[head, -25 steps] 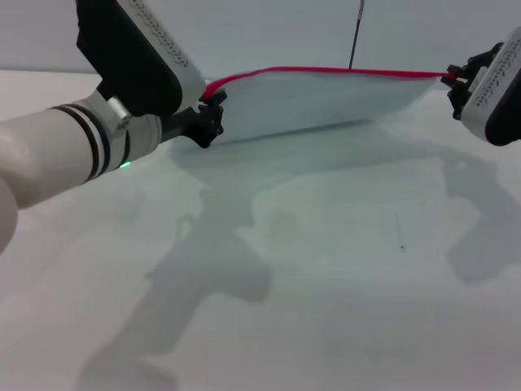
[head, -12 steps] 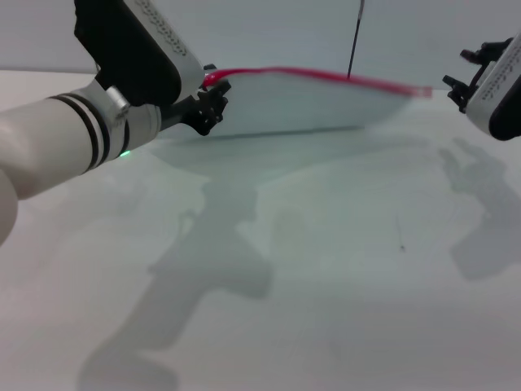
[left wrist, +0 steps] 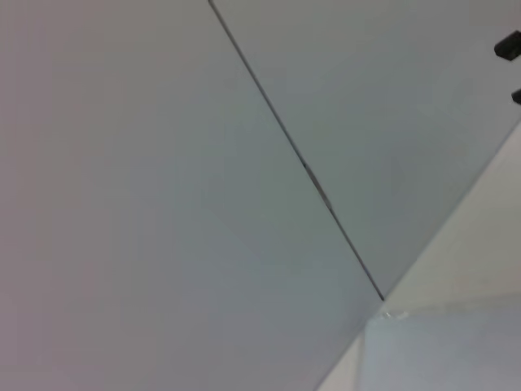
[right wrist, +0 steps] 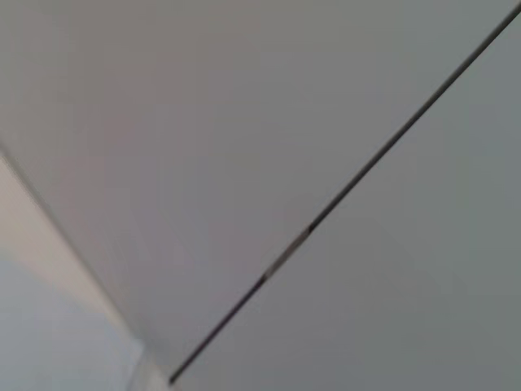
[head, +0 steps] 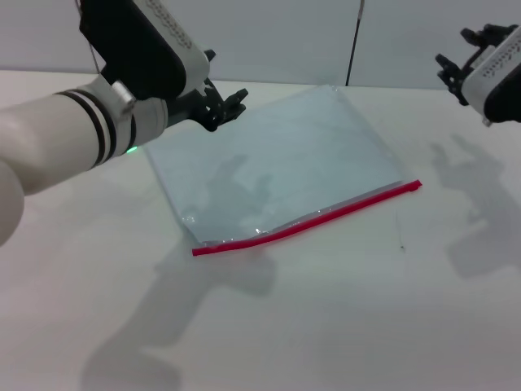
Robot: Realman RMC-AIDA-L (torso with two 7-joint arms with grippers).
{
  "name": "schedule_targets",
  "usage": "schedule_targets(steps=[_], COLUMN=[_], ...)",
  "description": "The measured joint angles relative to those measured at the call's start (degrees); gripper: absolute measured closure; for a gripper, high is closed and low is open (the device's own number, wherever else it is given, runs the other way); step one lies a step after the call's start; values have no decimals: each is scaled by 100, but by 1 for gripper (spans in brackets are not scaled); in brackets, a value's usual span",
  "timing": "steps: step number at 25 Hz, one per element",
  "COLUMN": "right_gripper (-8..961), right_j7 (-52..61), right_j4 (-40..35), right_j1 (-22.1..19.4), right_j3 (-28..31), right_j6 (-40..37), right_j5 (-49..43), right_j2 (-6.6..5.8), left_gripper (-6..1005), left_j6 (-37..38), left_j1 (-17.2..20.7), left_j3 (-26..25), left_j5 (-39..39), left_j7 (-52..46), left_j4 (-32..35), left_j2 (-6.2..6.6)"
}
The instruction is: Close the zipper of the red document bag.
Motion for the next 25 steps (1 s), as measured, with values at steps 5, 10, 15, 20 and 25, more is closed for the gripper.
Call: schedule_targets(steps=[5,10,15,20,25], right_gripper=[516,517,517,520,522], right_j7=[756,1832,2976,3291,3764], right_j4=[-165,-162,525,1474,2231], right_j1=[-234,-612,-786,-554,-327], right_j3=[-470,-1154,-2095,-2988,-3688], right_j6=[835,2284,4367,5683,6364], right_j5=[5,8,206,1313,2045], right_j2=[-1,-1,0,0,1], left_gripper=[296,176,145,148,149], left_j6=[-208,-1943,-3319,-4982,-5539], left_j1=[38,253,388,297,199], left_j3=[-61,0,220,668,826], left_j5=[-5,-323,-721,-999,-1020], left_j7=[-159,-446,-459,-689,-1114], left_j4=[-1,-542,-1070,-2137,-2760], left_j2=[3,0,-2,-2,-2])
